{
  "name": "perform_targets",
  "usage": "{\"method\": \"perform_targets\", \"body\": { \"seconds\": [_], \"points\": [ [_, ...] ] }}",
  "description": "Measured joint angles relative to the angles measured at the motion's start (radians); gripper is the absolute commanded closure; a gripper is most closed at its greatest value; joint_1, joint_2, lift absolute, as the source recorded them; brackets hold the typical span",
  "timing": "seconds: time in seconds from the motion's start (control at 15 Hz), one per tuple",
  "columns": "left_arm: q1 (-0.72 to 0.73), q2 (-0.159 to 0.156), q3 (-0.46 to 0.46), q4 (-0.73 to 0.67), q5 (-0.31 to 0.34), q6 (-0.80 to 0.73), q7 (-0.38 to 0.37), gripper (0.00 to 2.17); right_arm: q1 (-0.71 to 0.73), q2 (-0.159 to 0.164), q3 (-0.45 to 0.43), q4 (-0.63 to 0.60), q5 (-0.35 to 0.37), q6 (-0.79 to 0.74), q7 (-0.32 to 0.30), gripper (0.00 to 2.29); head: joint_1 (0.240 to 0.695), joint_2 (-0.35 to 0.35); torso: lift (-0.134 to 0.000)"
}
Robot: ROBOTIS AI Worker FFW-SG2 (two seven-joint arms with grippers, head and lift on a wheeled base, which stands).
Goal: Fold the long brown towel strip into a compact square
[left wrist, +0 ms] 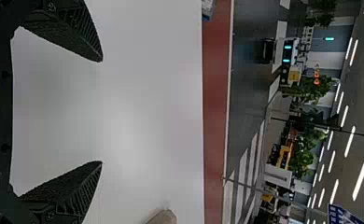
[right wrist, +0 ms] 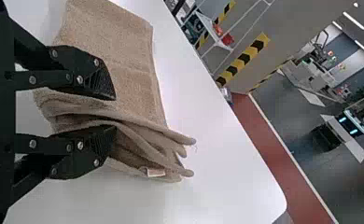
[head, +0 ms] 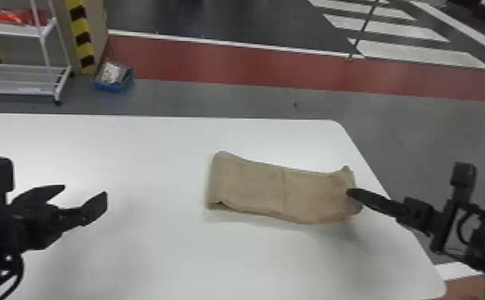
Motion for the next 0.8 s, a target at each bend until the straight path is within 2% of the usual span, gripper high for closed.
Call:
{"method": "perform_targets", "body": {
  "seconds": [0.53, 0.8],
  "points": [
    [-0.003, 0.0, 0.014, 0.015, 0.004, 0.0, -0.004, 0.1, -0.006, -0.009, -0.059, 0.001, -0.015, 0.019, 0.01, 0.07, 0.695, -0.261, -0.124],
    [-0.007, 0.0, 0.025, 0.026, 0.012, -0.002, -0.006, 0.1, -0.036, -0.034, -0.051, 0.045, 0.031, 0.015, 0.009, 0.07, 0.695, -0.272, -0.124]
  ]
}}
